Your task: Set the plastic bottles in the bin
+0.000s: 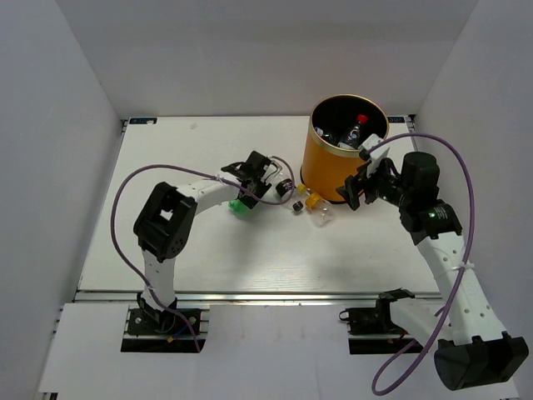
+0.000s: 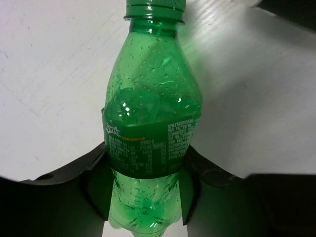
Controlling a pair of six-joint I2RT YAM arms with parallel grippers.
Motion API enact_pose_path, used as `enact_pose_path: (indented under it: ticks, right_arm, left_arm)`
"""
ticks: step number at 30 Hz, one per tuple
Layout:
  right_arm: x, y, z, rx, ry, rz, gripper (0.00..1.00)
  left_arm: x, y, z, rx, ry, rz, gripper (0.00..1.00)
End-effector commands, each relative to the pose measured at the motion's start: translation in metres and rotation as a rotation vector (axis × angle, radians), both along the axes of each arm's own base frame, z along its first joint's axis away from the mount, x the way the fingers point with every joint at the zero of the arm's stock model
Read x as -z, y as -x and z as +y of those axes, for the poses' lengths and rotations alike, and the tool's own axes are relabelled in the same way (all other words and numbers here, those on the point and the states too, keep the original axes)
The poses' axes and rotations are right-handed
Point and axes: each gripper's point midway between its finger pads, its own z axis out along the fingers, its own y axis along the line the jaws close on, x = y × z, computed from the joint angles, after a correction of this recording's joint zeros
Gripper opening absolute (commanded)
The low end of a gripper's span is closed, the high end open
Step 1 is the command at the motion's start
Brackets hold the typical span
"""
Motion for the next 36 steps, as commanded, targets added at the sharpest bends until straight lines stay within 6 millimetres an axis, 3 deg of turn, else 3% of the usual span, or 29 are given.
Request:
enact_pose_path:
  ticks: [1,4,5,6,7,9,12,13,15,16,20,21,23,25,26,29,30,32,34,35,36]
  right_arm:
    - [0.016,0.007,-0.004,-0.011,0.041,0.007,0.8]
    - [0.04,0.019,-0.005,-0.041,0.07,0.032,0.48]
    - [0.041,0.021,-0.006,-0.042,0.073,0.026,0.3]
    - [0.043,0.023,-0.006,-0.049,0.085,0.017,0.25]
    - [0.053,0.027,-0.008,-0.048,0.097,0.037,0.2]
    - [0.069,0.03,-0.012,-0.04,0.117,0.059,0.18]
    - [0.082,0.034,-0.016,-0.032,0.135,0.073,0.3]
    - [0.086,0.035,-0.016,-0.034,0.138,0.078,0.33]
    - [0.09,0.038,-0.017,-0.033,0.141,0.086,0.35]
    - [0.092,0.04,-0.018,-0.03,0.143,0.09,0.36]
    - [0.095,0.044,-0.017,-0.037,0.14,0.087,0.38]
    - [0.095,0.044,-0.018,-0.038,0.14,0.084,0.38]
    - [0.093,0.044,-0.018,-0.033,0.138,0.077,0.4]
    - [0.095,0.045,-0.018,-0.037,0.139,0.079,0.45]
    - [0.095,0.045,-0.017,-0.038,0.138,0.078,0.48]
    - [0.098,0.045,-0.017,-0.04,0.142,0.081,0.54]
    - [0.099,0.044,-0.017,-0.042,0.145,0.083,0.54]
    - [0.102,0.045,-0.017,-0.047,0.149,0.091,0.56]
    - [0.104,0.046,-0.016,-0.056,0.147,0.098,0.57]
    - [0.106,0.046,-0.016,-0.058,0.149,0.102,0.6]
    - [0.107,0.046,-0.016,-0.059,0.152,0.103,0.61]
  left_arm:
    - [-0.073,0.004,-0.023,0.018,0.157,-0.081,0.15]
    - [-0.144,0.01,-0.051,0.093,0.35,-0.153,0.13]
    - [-0.174,0.008,-0.06,0.108,0.417,-0.19,0.13]
    - [-0.192,0.011,-0.067,0.139,0.46,-0.2,0.12]
    - [-0.225,0.012,-0.081,0.177,0.548,-0.224,0.12]
    - [-0.275,0.02,-0.104,0.262,0.672,-0.257,0.12]
    - [-0.313,0.024,-0.128,0.338,0.773,-0.273,0.12]
    - [-0.336,0.025,-0.136,0.361,0.812,-0.302,0.12]
    - [-0.345,0.016,-0.15,0.374,0.858,-0.314,0.12]
    - [-0.362,0.018,-0.159,0.4,0.895,-0.338,0.12]
    - [-0.374,0.011,-0.186,0.432,1.011,-0.346,0.12]
    - [-0.387,0.008,-0.192,0.451,1.054,-0.383,0.13]
    - [-0.382,0.005,-0.209,0.462,1.106,-0.357,0.15]
    - [-0.396,-0.001,-0.218,0.482,1.165,-0.398,0.18]
    - [-0.383,-0.004,-0.23,0.471,1.181,-0.366,0.19]
    - [-0.394,-0.016,-0.237,0.456,1.233,-0.416,0.24]
    - [-0.387,-0.023,-0.242,0.436,1.245,-0.405,0.24]
    - [-0.381,-0.029,-0.248,0.409,1.257,-0.413,0.35]
    - [-0.387,-0.032,-0.252,0.414,1.276,-0.427,0.4]
    - [-0.368,-0.04,-0.257,0.388,1.25,-0.395,0.44]
    - [-0.376,-0.043,-0.257,0.383,1.255,-0.41,0.64]
